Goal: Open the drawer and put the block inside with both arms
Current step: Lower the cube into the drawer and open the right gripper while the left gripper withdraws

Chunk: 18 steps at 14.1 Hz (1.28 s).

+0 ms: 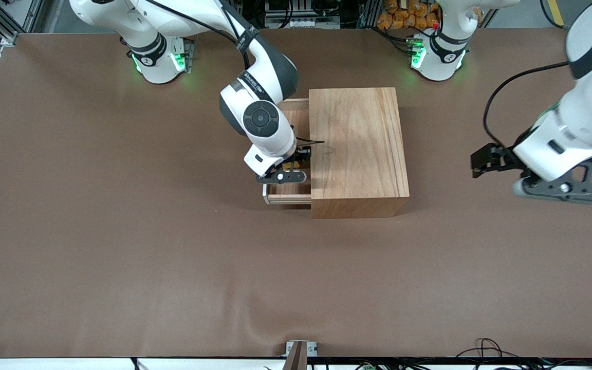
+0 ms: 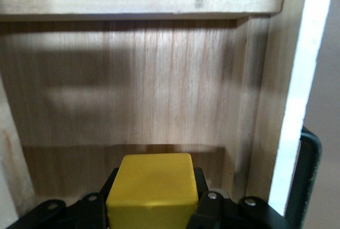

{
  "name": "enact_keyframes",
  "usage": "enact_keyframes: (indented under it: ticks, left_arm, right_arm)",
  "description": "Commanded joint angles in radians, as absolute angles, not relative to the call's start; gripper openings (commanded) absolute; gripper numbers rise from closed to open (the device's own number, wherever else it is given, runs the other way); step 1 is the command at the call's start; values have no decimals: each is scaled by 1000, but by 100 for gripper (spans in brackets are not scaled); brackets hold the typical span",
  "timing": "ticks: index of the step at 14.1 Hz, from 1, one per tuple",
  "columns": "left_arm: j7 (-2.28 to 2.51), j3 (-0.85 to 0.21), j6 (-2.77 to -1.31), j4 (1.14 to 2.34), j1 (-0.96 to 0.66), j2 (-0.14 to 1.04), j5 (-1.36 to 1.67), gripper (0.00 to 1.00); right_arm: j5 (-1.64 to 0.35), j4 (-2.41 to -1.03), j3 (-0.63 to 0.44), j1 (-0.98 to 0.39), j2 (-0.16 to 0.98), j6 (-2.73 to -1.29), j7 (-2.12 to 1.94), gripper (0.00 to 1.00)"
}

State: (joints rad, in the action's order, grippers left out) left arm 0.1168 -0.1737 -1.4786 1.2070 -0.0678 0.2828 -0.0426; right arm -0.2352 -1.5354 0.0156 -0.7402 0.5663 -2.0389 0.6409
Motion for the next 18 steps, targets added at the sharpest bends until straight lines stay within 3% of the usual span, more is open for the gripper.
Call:
enact_keyframes:
  ticks: [1,8,18]
  left_arm:
    - [106,-187,-1436,1290,-34,168,-26,100]
    - [94,-181,-1359,1489,20,-90,-28,100]
    - [-55,-48,-1523,1508,18,-61,-46,100]
  right_arm:
    - [-249,-1548,6,-746,551,-2040,653,100]
    - [-242,-1545,2,-738,514,-2020,698,100]
    - [-230,-1539,-6,-649,385,-1922,690,100]
